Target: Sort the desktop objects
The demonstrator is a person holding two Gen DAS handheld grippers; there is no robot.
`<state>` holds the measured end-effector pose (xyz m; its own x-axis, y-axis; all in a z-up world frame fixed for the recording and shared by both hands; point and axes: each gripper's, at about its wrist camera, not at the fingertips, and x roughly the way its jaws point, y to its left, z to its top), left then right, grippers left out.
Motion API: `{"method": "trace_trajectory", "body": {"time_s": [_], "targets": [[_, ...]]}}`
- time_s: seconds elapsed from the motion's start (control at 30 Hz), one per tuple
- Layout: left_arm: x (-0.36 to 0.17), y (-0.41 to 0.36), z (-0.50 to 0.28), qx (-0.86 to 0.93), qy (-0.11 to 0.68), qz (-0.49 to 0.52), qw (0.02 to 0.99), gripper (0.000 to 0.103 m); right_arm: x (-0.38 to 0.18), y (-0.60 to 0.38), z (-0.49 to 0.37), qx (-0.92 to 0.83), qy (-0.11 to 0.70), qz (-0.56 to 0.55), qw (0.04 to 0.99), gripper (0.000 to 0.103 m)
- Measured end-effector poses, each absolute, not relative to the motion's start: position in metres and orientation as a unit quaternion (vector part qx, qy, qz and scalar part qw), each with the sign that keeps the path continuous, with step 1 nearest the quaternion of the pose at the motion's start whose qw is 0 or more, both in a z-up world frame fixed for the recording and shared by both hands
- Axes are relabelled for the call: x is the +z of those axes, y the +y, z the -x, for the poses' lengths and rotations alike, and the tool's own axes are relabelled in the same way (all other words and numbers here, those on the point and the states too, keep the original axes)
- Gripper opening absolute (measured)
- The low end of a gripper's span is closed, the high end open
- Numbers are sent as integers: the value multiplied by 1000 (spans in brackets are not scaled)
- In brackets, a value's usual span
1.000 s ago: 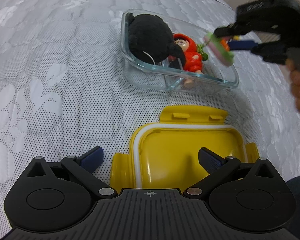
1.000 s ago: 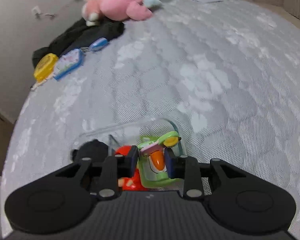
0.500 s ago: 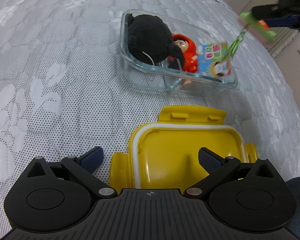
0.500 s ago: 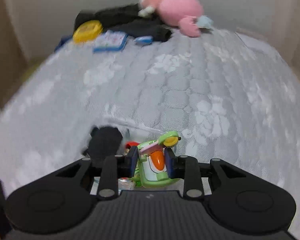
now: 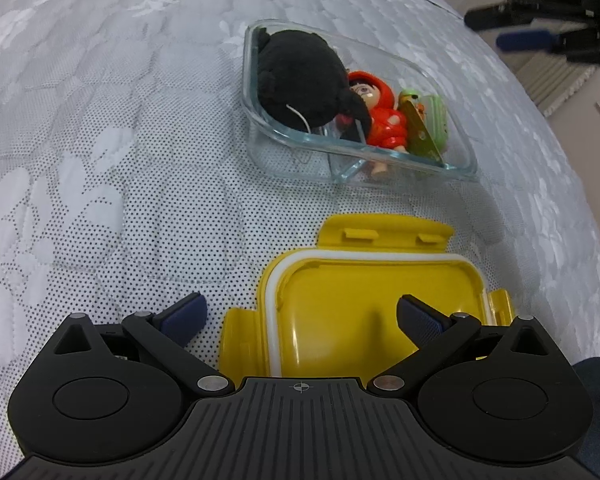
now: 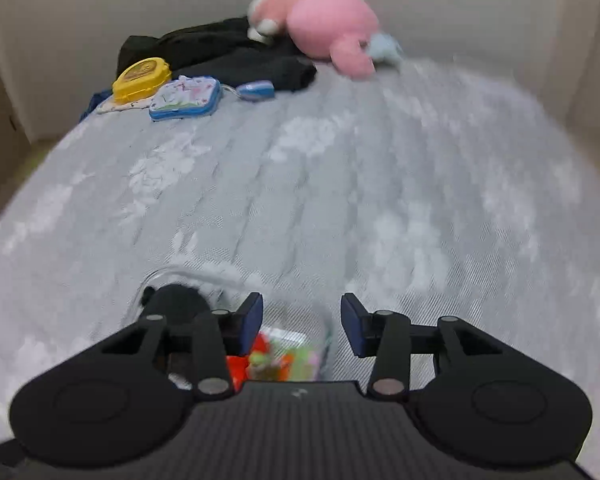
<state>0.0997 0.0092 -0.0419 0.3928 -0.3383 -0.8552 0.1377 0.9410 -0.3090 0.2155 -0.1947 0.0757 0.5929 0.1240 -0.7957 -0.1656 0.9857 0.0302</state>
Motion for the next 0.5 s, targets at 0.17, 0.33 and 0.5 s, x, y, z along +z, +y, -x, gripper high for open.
{"method": "trace_trajectory", "body": {"time_s": [0.17,0.33,0.5], "targets": [[-42,12,-99,-142,532,101,828,103,42,-185,-214,65,456,39,887,41],[-43,12,-98,-142,533,97,828,103,21,-176,-212,85,464,47,881,41],[-43,12,-97,-142,533,98,828,103,-1,-161,-210,97,448,123,880,28]]}}
